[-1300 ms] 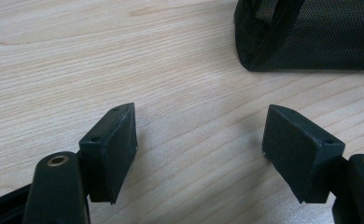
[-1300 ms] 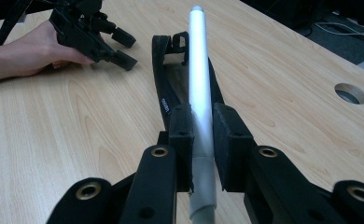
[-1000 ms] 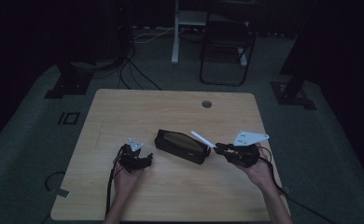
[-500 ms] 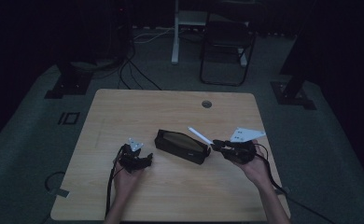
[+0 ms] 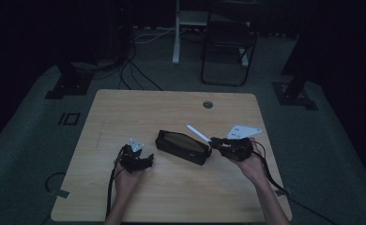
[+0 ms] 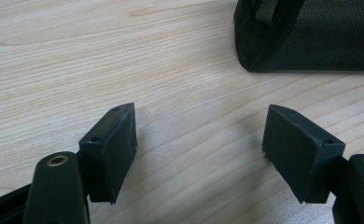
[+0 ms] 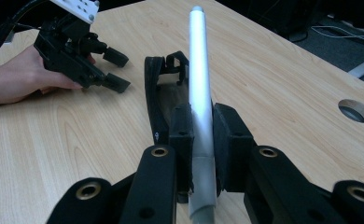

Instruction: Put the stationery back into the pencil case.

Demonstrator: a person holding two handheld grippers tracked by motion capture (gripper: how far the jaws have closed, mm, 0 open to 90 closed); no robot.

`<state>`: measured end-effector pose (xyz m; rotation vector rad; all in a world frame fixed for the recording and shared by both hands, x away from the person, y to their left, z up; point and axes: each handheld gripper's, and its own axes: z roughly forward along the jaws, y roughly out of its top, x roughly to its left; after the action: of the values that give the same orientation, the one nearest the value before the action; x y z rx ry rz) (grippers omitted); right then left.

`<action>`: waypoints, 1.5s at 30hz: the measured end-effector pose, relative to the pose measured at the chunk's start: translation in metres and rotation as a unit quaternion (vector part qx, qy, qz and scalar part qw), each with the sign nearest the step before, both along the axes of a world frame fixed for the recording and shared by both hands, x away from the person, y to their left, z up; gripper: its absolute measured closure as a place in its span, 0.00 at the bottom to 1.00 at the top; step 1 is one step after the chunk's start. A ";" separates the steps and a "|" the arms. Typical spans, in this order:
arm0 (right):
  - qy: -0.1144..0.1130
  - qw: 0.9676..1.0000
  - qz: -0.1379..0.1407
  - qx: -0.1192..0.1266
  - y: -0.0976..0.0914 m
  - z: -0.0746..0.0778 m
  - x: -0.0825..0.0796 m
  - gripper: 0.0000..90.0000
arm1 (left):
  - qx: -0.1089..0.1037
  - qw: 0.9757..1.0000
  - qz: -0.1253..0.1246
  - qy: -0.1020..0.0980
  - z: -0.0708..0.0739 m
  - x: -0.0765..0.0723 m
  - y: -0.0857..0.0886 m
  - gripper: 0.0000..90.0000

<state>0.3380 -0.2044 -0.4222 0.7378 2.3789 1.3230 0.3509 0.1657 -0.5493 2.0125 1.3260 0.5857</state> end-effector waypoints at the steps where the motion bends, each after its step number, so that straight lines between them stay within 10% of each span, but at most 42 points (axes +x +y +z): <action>1: 0.001 1.000 -0.001 0.000 0.001 0.000 0.000 0.88 | 0.000 1.000 0.000 -0.001 0.000 0.000 0.000 0.30; 45: 0.001 1.000 0.010 0.011 0.024 -0.001 0.022 0.88 | 0.000 1.000 0.000 -0.001 0.000 0.001 0.000 0.30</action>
<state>0.3604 -0.1808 -0.4233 0.7229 2.3825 1.3581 0.3515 0.1652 -0.5494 2.0115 1.3248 0.5877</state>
